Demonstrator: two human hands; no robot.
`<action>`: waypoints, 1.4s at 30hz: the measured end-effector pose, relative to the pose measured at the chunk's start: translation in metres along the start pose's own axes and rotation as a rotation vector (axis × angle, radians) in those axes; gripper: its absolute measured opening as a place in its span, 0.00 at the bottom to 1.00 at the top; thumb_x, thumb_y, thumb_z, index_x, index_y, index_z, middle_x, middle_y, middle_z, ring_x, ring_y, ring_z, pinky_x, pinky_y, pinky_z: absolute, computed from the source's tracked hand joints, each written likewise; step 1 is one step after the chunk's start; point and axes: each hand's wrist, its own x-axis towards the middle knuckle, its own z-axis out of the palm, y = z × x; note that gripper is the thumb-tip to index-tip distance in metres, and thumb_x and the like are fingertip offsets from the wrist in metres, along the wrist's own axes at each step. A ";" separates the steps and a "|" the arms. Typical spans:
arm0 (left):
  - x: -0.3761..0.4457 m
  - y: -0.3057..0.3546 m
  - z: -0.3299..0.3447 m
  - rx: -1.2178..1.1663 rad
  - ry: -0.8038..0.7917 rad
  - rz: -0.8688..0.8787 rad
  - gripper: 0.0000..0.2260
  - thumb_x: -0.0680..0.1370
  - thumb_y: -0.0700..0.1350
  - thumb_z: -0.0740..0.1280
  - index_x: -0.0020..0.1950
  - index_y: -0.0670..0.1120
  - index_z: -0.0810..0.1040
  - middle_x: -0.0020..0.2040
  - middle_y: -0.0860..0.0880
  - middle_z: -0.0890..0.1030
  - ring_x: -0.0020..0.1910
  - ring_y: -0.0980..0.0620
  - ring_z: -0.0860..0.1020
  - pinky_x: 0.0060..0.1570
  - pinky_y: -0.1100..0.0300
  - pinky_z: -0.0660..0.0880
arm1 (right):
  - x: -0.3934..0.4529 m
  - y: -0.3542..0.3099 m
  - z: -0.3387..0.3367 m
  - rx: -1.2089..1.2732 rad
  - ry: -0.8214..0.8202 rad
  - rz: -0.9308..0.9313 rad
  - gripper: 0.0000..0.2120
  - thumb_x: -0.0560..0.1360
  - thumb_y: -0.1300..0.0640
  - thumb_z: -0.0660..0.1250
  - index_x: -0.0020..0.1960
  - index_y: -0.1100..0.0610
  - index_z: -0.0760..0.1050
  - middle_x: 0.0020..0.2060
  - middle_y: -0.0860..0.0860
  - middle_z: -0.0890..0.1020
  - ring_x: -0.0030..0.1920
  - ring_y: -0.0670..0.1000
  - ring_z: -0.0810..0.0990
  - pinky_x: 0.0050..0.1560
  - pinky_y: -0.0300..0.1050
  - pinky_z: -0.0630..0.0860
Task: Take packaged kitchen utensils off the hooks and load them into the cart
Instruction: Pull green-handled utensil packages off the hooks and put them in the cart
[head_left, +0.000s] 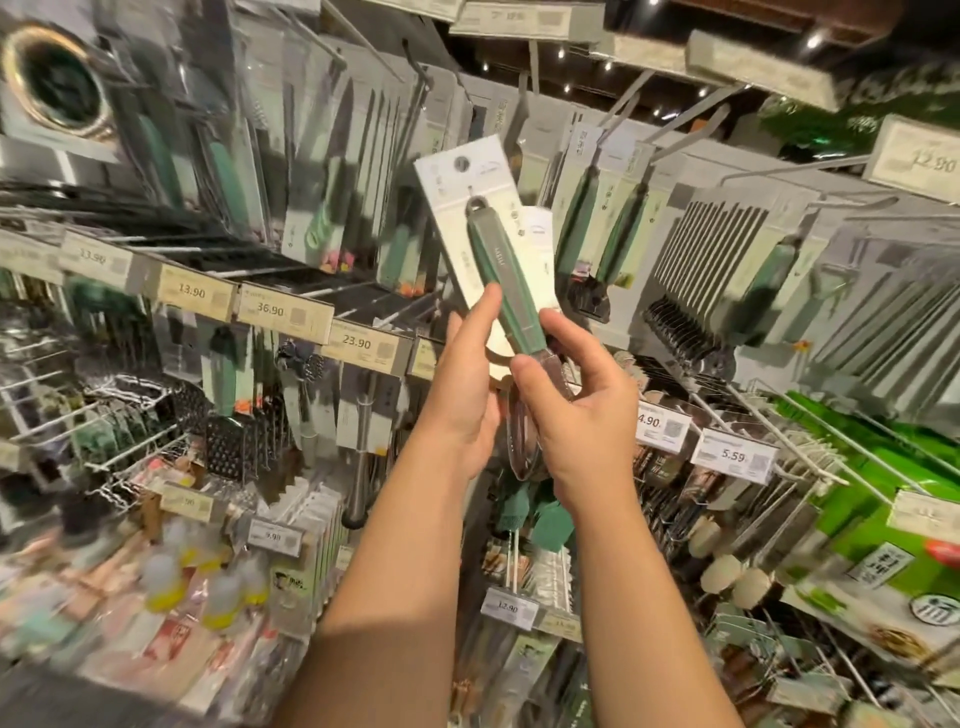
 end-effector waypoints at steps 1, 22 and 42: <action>0.000 -0.002 -0.001 -0.002 -0.001 0.019 0.42 0.69 0.63 0.77 0.79 0.49 0.72 0.75 0.46 0.77 0.72 0.49 0.76 0.72 0.45 0.74 | -0.001 0.002 0.003 0.008 0.039 -0.002 0.19 0.75 0.63 0.75 0.62 0.47 0.80 0.59 0.46 0.83 0.63 0.43 0.80 0.66 0.48 0.77; 0.001 -0.006 -0.027 0.096 0.103 0.251 0.29 0.78 0.41 0.76 0.72 0.65 0.72 0.67 0.56 0.83 0.66 0.50 0.82 0.63 0.41 0.80 | 0.016 0.003 0.004 0.139 0.329 0.096 0.18 0.78 0.65 0.70 0.62 0.46 0.77 0.56 0.48 0.81 0.48 0.44 0.85 0.45 0.43 0.83; 0.010 -0.005 -0.030 0.066 0.087 0.233 0.30 0.80 0.37 0.72 0.76 0.60 0.71 0.66 0.55 0.84 0.65 0.52 0.83 0.59 0.48 0.81 | 0.066 0.019 0.002 -0.068 0.389 0.091 0.21 0.77 0.55 0.72 0.68 0.42 0.76 0.60 0.43 0.81 0.55 0.46 0.83 0.57 0.55 0.83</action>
